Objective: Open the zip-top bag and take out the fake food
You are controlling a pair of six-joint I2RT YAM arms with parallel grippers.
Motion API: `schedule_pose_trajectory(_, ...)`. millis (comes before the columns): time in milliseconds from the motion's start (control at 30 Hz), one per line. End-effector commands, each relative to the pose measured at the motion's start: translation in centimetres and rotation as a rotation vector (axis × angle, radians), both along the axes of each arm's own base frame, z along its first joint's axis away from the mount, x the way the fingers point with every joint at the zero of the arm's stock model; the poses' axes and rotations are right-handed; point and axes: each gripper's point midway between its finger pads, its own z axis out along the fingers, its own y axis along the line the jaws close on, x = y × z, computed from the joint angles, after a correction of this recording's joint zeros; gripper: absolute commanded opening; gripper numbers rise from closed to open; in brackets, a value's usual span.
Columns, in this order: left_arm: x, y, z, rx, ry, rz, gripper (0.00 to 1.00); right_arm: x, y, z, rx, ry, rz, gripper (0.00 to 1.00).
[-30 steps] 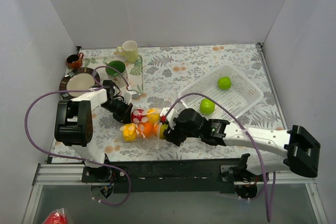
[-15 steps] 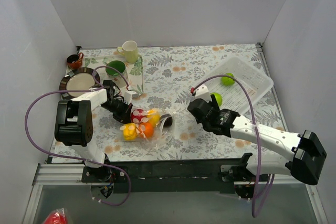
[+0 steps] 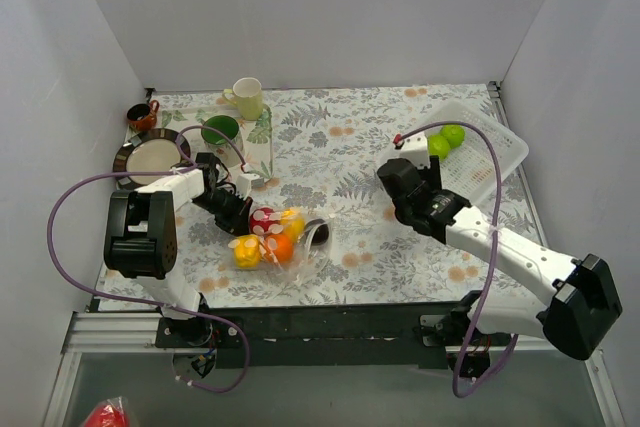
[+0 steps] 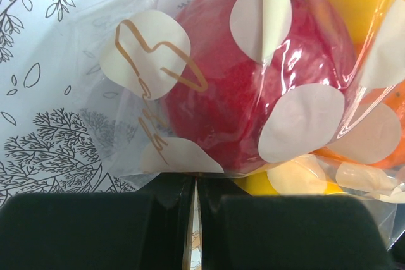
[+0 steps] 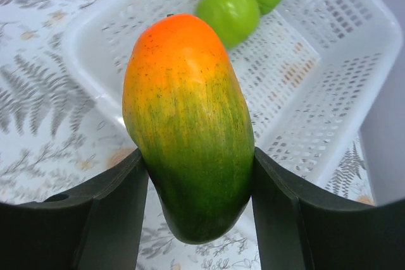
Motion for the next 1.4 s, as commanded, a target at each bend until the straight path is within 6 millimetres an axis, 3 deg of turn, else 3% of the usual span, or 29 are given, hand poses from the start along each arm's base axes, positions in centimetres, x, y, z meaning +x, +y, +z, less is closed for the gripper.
schedule_pose_trajectory(0,0.5,0.4,-0.5,0.030,-0.049,-0.020,0.00,4.1,-3.4,2.2,0.009,-0.088,-0.165,0.01)
schedule_pose_trajectory(33,0.5,0.4,-0.5,0.027,-0.046,-0.018,0.00,4.7,-3.7,1.6,0.006,-0.060,-0.170,0.15)
schedule_pose_trajectory(100,0.4,0.2,-0.4,0.018,-0.040,-0.015,0.00,5.8,-4.0,-0.2,-0.015,0.021,-0.186,0.53)
schedule_pose_trajectory(133,0.5,0.2,-0.3,0.018,-0.048,-0.015,0.00,6.6,-3.4,0.2,-0.002,0.030,-0.176,0.98)
schedule_pose_trajectory(200,0.4,0.2,-0.3,0.017,-0.050,-0.014,0.00,6.7,-2.8,-2.0,-0.031,0.142,-0.174,0.98)
schedule_pose_trajectory(233,0.4,0.2,-0.3,0.017,-0.050,-0.014,0.00,7.3,-2.3,-1.3,-0.019,0.150,-0.174,0.98)
schedule_pose_trajectory(333,0.2,0.3,-0.4,0.021,-0.047,-0.019,0.00,7.4,-1.0,-3.0,-0.011,0.204,-0.128,0.98)
schedule_pose_trajectory(533,0.3,0.2,-0.6,0.019,-0.045,-0.015,0.00,8.4,0.6,-3.7,0.023,0.189,-0.048,0.96)
schedule_pose_trajectory(600,0.4,0.2,-0.7,0.018,-0.043,-0.015,0.00,8.6,1.0,-5.2,0.014,0.235,-0.041,0.88)
schedule_pose_trajectory(633,0.4,0.2,-0.6,0.016,-0.044,-0.014,0.00,8.4,1.1,-5.9,0.012,0.255,-0.041,0.75)
schedule_pose_trajectory(733,0.4,0.2,-0.5,0.017,-0.048,-0.014,0.00,7.5,1.9,-8.5,0.042,0.330,-0.014,0.55)
schedule_pose_trajectory(800,0.4,0.3,-0.6,0.020,-0.051,-0.013,0.00,6.1,2.7,-9.9,0.070,0.359,0.020,0.48)
schedule_pose_trajectory(900,0.4,0.3,-0.7,0.022,-0.050,-0.016,0.00,4.2,4.5,-10.1,0.108,0.361,0.075,0.42)
schedule_pose_trajectory(967,0.5,0.3,-0.8,0.021,-0.046,-0.015,0.00,2.2,5.5,-10.2,0.111,0.367,0.119,0.29)
schedule_pose_trajectory(1033,0.5,0.2,-0.7,0.016,-0.047,-0.014,0.00,0.4,5.5,-10.6,0.103,0.382,0.121,0.25)
schedule_pose_trajectory(1100,0.6,0.2,-0.7,0.013,-0.046,-0.011,0.00,-0.4,5.1,-9.5,0.087,0.342,0.102,0.27)
schedule_pose_trajectory(1133,0.6,0.1,-0.7,0.011,-0.046,-0.013,0.00,-0.8,4.4,-9.2,0.067,0.341,0.084,0.42)
schedule_pose_trajectory(1233,0.4,0.2,-0.8,0.016,-0.042,-0.014,0.00,-0.7,2.8,-6.1,0.054,0.254,0.040,0.62)
schedule_pose_trajectory(1333,0.4,0.2,-0.7,0.018,-0.045,-0.015,0.00,-0.3,3.0,-2.0,0.064,0.137,0.048,0.80)
schedule_pose_trajectory(1367,0.4,0.2,-0.7,0.018,-0.044,-0.014,0.00,-0.5,4.0,-0.7,0.069,0.103,0.089,0.84)
